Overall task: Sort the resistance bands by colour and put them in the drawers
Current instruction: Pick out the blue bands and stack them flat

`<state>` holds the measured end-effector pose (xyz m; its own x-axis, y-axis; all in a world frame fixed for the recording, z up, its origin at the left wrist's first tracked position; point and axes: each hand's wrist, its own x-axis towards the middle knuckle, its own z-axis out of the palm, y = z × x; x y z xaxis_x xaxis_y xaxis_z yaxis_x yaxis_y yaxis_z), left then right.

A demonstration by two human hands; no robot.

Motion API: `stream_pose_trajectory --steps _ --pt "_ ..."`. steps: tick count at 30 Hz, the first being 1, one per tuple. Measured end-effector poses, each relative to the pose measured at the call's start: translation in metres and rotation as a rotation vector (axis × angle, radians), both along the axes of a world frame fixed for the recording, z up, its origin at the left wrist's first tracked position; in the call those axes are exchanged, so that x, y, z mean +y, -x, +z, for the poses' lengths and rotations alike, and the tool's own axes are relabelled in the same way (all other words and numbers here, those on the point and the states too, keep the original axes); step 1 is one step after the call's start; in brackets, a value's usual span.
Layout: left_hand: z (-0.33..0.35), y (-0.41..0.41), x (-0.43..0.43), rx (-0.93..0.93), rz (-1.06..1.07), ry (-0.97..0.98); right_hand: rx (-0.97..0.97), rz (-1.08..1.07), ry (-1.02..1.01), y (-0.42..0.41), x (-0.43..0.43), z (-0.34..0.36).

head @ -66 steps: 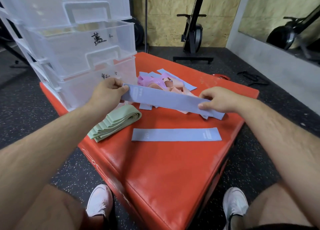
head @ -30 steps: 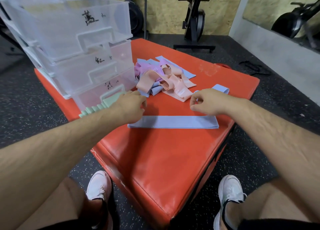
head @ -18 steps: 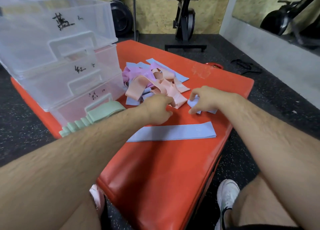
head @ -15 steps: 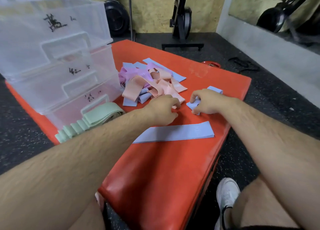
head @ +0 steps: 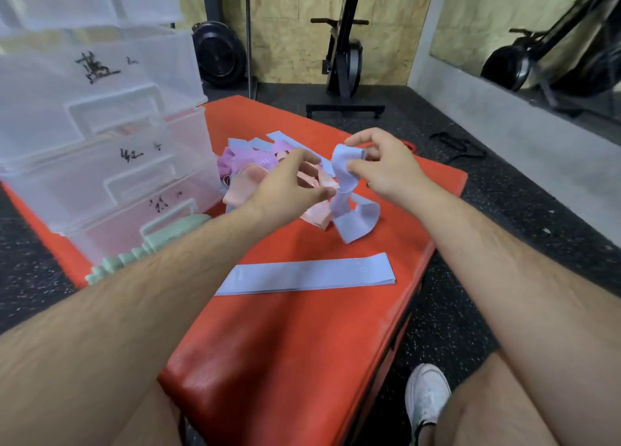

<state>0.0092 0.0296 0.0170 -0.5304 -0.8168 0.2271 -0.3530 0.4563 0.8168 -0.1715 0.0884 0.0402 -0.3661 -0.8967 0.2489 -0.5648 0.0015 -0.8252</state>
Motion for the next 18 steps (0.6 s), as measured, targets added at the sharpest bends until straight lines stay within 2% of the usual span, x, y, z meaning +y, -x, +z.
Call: stream_pose_trajectory --steps 3,7,10,18 --pt "0.01 -0.011 0.003 0.093 -0.049 -0.006 -0.155 0.031 0.073 -0.015 0.002 0.011" --pt "0.013 -0.02 0.004 0.09 -0.014 0.088 -0.318 0.069 0.117 -0.032 0.004 0.02" --pt "0.014 -0.023 0.005 0.133 -0.004 0.088 -0.417 0.103 0.104 -0.038 0.003 0.02" --pt "0.011 -0.03 0.007 0.09 0.039 0.102 -0.459 0.169 0.059 -0.055 0.007 0.012"
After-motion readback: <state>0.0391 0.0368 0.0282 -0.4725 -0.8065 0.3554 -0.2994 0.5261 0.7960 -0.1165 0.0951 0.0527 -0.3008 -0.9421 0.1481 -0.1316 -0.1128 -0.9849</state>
